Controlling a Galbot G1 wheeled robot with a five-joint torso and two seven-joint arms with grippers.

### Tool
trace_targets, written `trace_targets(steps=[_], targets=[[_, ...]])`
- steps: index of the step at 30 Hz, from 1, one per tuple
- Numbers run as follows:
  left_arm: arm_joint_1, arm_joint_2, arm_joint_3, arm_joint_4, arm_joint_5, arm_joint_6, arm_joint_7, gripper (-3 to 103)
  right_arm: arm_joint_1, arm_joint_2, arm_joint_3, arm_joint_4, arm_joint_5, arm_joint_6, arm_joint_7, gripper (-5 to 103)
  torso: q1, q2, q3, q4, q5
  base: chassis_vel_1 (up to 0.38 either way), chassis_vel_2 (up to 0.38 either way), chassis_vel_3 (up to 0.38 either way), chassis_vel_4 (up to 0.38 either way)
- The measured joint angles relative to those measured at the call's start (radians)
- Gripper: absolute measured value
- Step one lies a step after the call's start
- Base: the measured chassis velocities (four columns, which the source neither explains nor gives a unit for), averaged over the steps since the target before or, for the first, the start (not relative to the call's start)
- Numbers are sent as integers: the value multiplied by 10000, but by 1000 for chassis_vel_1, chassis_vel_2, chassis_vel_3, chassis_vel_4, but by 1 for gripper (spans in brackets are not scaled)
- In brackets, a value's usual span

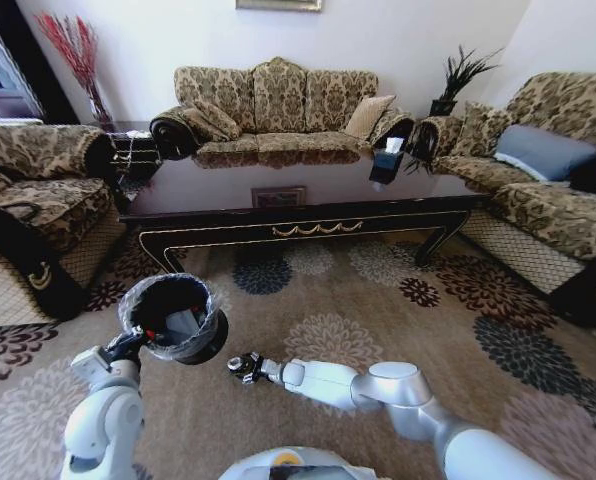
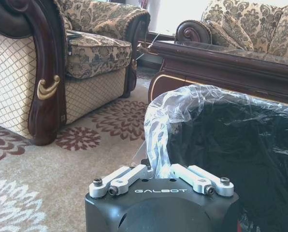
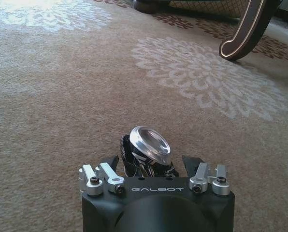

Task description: Move to the front of the table and pick up the trash from the floor, then place it into the trash bin.

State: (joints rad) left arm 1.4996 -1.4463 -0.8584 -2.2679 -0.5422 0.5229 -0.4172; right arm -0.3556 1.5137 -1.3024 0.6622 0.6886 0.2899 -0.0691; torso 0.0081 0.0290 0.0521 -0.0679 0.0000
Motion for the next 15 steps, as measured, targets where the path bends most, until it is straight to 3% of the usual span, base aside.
trace_targets(steps=[3, 8, 15], targets=[[-5, 14, 1, 16, 0, 0, 1, 3, 14, 45, -8, -44, -2, 7, -3, 73, 0, 0, 0, 0, 0, 0, 0, 0, 0], [-28, 54, -6, 32, 0, 0, 3, 3, 28, 163, -55, -102, -4, 17, -4, 51, 0, 0, 0, 1, 0, 0, 0, 0, 0], [-24, 68, -20, 31, -9, 0, 5, 3, 14, 203, -150, -105, -5, 18, -1, 33, 0, 0, 0, 0, 1, 0, 0, 0, 0]])
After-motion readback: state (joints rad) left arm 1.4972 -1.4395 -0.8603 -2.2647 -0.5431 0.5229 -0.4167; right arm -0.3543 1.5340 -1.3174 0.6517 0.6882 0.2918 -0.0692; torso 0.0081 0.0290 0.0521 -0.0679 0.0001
